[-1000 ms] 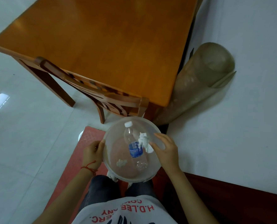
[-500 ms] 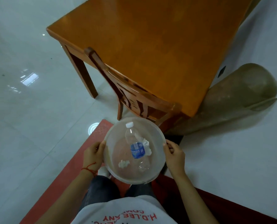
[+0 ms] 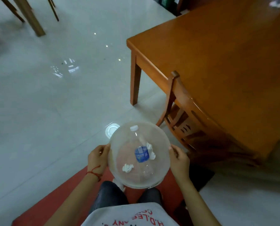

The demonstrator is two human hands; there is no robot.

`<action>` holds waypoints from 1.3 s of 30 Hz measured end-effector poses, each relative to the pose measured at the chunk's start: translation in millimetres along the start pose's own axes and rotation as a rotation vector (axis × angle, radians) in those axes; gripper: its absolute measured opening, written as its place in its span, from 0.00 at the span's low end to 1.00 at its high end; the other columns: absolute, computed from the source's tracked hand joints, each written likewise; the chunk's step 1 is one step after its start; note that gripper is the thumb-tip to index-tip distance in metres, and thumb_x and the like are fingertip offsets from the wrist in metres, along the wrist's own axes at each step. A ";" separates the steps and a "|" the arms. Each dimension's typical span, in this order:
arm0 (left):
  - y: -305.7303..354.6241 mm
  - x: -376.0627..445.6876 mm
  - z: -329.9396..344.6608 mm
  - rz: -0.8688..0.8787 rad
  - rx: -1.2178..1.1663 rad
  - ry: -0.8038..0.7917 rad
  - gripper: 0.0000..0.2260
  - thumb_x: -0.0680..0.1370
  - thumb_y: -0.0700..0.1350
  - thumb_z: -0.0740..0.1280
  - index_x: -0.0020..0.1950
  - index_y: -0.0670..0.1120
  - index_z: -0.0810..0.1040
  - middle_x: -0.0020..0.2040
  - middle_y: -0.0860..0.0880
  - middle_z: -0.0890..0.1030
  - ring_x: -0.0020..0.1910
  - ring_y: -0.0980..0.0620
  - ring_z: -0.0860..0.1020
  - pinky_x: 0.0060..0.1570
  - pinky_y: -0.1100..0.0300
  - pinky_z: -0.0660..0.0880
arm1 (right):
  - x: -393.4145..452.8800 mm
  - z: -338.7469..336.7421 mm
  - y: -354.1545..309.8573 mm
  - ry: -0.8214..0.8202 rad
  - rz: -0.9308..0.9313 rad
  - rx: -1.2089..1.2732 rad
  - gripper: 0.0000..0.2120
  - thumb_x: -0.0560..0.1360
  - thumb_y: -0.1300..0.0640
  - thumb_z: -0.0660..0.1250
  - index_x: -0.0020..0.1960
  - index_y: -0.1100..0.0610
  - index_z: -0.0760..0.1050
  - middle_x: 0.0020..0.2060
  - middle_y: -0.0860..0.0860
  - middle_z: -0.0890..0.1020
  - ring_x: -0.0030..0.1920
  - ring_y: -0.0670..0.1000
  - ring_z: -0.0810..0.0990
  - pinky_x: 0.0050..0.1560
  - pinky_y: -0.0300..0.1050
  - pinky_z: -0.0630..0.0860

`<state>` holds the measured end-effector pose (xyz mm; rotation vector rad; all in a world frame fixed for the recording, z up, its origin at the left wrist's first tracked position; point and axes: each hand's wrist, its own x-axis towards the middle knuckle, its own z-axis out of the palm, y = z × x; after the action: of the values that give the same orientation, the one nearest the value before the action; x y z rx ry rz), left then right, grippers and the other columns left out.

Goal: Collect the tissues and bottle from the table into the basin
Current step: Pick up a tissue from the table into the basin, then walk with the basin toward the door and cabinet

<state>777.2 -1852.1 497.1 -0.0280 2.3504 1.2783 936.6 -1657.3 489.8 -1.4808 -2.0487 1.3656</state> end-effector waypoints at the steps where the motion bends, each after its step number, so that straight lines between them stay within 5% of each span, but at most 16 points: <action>1: -3.9 7.9 -13.1 -0.020 -0.018 0.019 0.12 0.76 0.47 0.62 0.41 0.41 0.79 0.33 0.43 0.78 0.32 0.45 0.74 0.36 0.57 0.69 | 3.0 14.2 -9.6 -0.019 -0.009 -0.014 0.12 0.76 0.57 0.63 0.57 0.59 0.78 0.51 0.55 0.81 0.49 0.51 0.78 0.49 0.42 0.71; 12: -30.8 81.6 -122.0 -0.173 -0.180 0.266 0.12 0.76 0.48 0.62 0.38 0.42 0.78 0.30 0.44 0.78 0.29 0.45 0.75 0.30 0.59 0.70 | 34.0 150.6 -124.7 -0.298 -0.199 -0.078 0.13 0.76 0.57 0.63 0.58 0.60 0.76 0.49 0.51 0.78 0.51 0.48 0.75 0.51 0.39 0.69; 18: -32.3 137.4 -152.3 -0.257 -0.244 0.374 0.13 0.76 0.49 0.63 0.38 0.41 0.79 0.33 0.43 0.79 0.31 0.41 0.77 0.35 0.56 0.72 | 75.7 218.5 -174.0 -0.402 -0.303 -0.103 0.11 0.76 0.58 0.63 0.56 0.60 0.77 0.47 0.52 0.80 0.47 0.49 0.77 0.50 0.40 0.72; 22: -17.5 188.7 -166.1 -0.269 -0.258 0.424 0.13 0.76 0.48 0.62 0.38 0.40 0.78 0.32 0.44 0.78 0.27 0.45 0.76 0.30 0.59 0.70 | 119.6 266.8 -209.2 -0.461 -0.335 -0.121 0.10 0.76 0.57 0.63 0.55 0.58 0.78 0.47 0.52 0.81 0.47 0.50 0.78 0.44 0.25 0.71; 26: 3.4 246.6 -183.0 -0.281 -0.254 0.459 0.12 0.76 0.48 0.63 0.40 0.40 0.78 0.34 0.43 0.79 0.27 0.44 0.76 0.26 0.63 0.73 | 161.2 306.7 -252.3 -0.497 -0.329 -0.119 0.11 0.76 0.57 0.63 0.56 0.58 0.77 0.49 0.52 0.81 0.47 0.50 0.78 0.49 0.38 0.70; 31: 33.9 313.6 -203.0 -0.285 -0.267 0.466 0.14 0.76 0.50 0.62 0.43 0.40 0.79 0.37 0.43 0.80 0.34 0.42 0.78 0.41 0.51 0.78 | 208.4 348.6 -301.3 -0.515 -0.329 -0.095 0.10 0.76 0.58 0.64 0.55 0.59 0.78 0.50 0.53 0.81 0.48 0.51 0.78 0.52 0.43 0.74; 39: 69.8 432.4 -238.7 -0.263 -0.260 0.427 0.14 0.76 0.50 0.62 0.42 0.39 0.79 0.39 0.42 0.80 0.36 0.41 0.78 0.42 0.51 0.78 | 274.7 423.1 -367.6 -0.476 -0.285 -0.071 0.11 0.76 0.58 0.63 0.56 0.60 0.77 0.49 0.52 0.80 0.47 0.51 0.77 0.48 0.39 0.70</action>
<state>282.8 -1917.9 487.6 -0.7326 2.3894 1.5482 312.5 -1660.9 484.3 -0.8917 -2.4926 1.6504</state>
